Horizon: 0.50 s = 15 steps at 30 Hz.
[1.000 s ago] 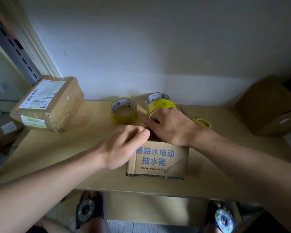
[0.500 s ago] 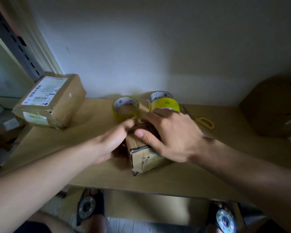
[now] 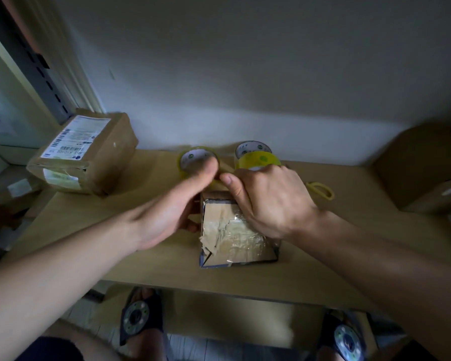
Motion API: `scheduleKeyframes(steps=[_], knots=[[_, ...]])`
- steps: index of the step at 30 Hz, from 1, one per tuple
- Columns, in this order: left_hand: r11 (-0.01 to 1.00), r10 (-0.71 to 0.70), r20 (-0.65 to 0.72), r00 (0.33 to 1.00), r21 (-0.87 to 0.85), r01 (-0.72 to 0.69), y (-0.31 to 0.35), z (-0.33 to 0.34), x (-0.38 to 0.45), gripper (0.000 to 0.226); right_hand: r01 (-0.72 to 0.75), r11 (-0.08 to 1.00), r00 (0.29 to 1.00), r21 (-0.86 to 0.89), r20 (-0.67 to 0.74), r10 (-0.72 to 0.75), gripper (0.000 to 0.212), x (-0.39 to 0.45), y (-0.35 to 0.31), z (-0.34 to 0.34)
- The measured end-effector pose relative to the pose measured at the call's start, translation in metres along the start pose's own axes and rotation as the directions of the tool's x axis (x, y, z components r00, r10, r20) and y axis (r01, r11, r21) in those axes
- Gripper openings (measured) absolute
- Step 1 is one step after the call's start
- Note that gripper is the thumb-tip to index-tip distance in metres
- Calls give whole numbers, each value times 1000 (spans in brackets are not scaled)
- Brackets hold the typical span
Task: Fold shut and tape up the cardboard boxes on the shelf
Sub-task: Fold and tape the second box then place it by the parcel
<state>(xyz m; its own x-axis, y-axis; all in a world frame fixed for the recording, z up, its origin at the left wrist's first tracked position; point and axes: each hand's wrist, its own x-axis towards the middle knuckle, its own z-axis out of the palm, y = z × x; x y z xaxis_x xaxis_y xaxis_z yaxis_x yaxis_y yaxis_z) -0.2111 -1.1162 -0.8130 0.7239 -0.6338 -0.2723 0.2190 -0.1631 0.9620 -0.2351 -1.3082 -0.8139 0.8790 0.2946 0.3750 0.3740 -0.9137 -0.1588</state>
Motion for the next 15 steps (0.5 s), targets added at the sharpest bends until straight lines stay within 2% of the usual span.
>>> scheduleKeyframes(steps=[2, 4, 6, 9, 10, 11, 13, 15], knots=[[976, 61, 21, 998, 207, -65, -2, 0, 0, 47, -5, 1000, 1000, -13, -9, 5, 73, 0, -2, 1], [944, 109, -31, 994, 317, -93, -11, 0, 4, 33, -9, 999, 999, -42, -46, 7, 65, 0, -3, 4], [932, 179, -60, 982, 331, -149, -22, -1, 11, 37, -40, 995, 993, -89, -118, 30, 56, -1, -4, 7], [916, 241, -135, 961, 360, -179, -35, 5, 16, 65, -96, 988, 981, -120, -181, 73, 49, -3, -11, 11], [910, 254, -164, 953, 374, -178, -39, 8, 18, 68, -109, 987, 980, -118, -178, 87, 49, -3, -14, 13], [907, 281, -196, 940, 375, -193, -42, 11, 20, 64, -127, 985, 981, -114, -164, 107, 51, -3, -17, 14], [924, 297, -259, 919, 319, -209, -45, 18, 21, 42, -159, 981, 981, -110, -130, 144, 56, 0, -21, 17], [949, 253, -290, 923, 262, -178, -44, 23, 21, 30, -185, 975, 979, -120, -114, 172, 59, 2, -23, 18]])
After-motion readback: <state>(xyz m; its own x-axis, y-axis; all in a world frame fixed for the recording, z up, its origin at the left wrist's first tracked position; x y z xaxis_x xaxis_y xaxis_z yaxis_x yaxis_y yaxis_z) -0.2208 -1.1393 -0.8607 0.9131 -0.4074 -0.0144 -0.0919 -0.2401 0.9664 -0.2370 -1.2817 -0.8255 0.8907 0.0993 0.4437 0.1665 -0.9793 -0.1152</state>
